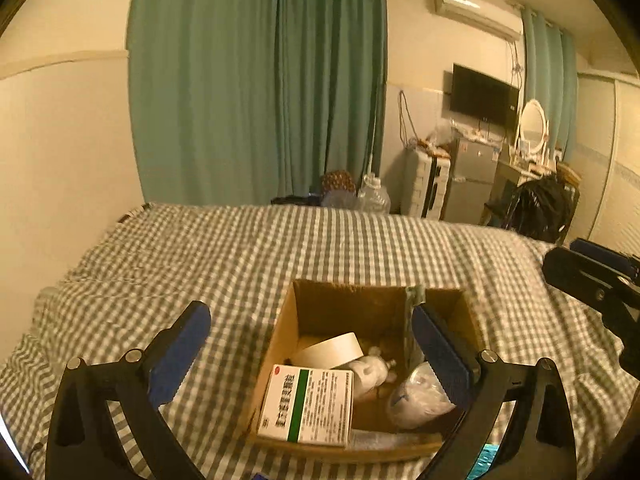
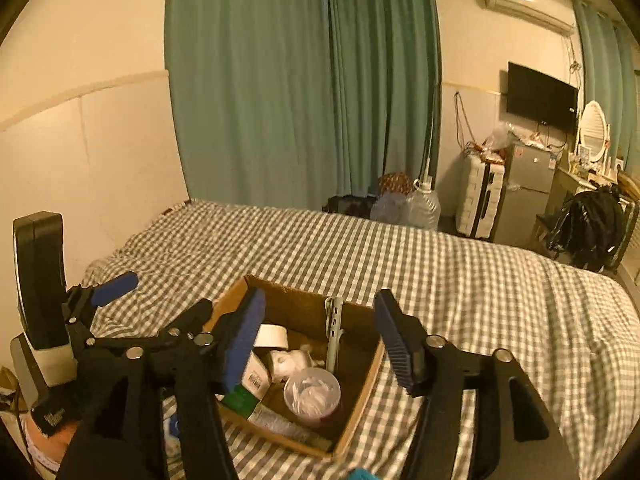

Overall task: Organize objects
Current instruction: 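Grasp the blue Vinda tissue pack with the left gripper while the right grasps the teal blister pack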

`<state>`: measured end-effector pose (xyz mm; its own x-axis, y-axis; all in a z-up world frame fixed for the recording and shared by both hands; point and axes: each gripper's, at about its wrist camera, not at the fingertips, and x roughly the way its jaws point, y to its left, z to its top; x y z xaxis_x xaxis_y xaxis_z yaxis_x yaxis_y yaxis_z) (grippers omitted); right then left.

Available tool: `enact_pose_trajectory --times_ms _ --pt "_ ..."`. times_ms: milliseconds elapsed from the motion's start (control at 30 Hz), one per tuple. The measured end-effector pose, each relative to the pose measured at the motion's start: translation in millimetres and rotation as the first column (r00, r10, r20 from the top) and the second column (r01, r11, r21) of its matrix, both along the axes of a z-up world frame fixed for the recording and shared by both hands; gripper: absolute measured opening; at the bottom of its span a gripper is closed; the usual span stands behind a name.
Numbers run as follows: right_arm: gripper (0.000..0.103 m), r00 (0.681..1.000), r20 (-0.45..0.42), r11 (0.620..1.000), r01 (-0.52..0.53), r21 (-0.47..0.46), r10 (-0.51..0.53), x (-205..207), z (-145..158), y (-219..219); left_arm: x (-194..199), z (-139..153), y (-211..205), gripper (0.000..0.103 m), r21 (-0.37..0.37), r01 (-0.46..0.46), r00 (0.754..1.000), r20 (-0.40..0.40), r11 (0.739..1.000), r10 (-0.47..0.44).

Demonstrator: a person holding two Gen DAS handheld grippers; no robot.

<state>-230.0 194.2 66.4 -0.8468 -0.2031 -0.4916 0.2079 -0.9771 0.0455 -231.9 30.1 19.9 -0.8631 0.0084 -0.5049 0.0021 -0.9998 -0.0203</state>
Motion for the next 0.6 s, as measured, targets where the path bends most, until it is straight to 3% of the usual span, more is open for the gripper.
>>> enact_pose_trajectory --times_ms 133,333,467,600 --pt "0.072 1.000 -0.027 1.000 0.005 0.007 -0.005 36 19 3 34 23 -6 0.103 0.006 -0.004 0.999 -0.035 1.000 0.005" --pt "0.086 0.999 -0.042 0.999 0.006 0.047 -0.004 90 27 11 74 32 -16 0.103 -0.005 0.004 0.998 -0.059 1.000 -0.004" --pt "0.088 1.000 -0.005 0.998 0.013 0.062 -0.013 110 8 19 93 19 -21 0.103 -0.008 0.001 0.999 -0.039 1.000 -0.002" --pt "0.088 0.999 0.049 0.998 0.019 0.059 -0.022 124 -31 28 109 -8 -21 0.103 -0.014 0.010 1.000 -0.002 1.000 -0.010"
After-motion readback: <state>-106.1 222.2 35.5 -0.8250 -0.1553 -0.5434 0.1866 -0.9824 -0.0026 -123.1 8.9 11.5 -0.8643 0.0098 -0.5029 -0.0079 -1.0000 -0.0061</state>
